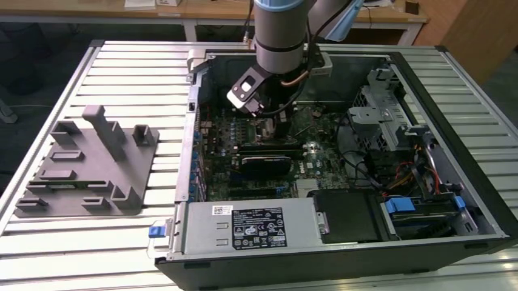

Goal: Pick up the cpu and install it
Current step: 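Place the cpu into insertion slot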

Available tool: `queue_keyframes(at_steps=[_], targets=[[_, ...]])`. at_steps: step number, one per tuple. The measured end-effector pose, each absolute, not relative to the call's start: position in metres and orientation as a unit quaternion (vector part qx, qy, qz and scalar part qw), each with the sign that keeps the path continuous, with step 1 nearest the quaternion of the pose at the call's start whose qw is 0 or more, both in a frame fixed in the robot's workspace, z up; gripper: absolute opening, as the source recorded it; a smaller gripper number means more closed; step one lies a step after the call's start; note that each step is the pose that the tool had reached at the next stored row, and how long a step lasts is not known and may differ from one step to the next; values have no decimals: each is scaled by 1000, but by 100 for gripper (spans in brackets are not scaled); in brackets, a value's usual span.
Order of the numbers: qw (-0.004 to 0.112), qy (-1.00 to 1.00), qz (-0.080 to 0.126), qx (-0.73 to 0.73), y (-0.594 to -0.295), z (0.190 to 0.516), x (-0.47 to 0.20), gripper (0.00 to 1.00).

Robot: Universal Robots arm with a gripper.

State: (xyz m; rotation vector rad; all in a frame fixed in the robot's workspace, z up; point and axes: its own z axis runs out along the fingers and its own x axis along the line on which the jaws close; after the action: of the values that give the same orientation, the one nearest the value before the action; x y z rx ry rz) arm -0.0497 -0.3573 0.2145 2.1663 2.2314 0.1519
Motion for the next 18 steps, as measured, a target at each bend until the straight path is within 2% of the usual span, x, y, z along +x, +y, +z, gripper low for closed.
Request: queue_keyframes(at_steps=[18], targets=[[10, 717, 45, 696, -352, 212, -50, 55]])
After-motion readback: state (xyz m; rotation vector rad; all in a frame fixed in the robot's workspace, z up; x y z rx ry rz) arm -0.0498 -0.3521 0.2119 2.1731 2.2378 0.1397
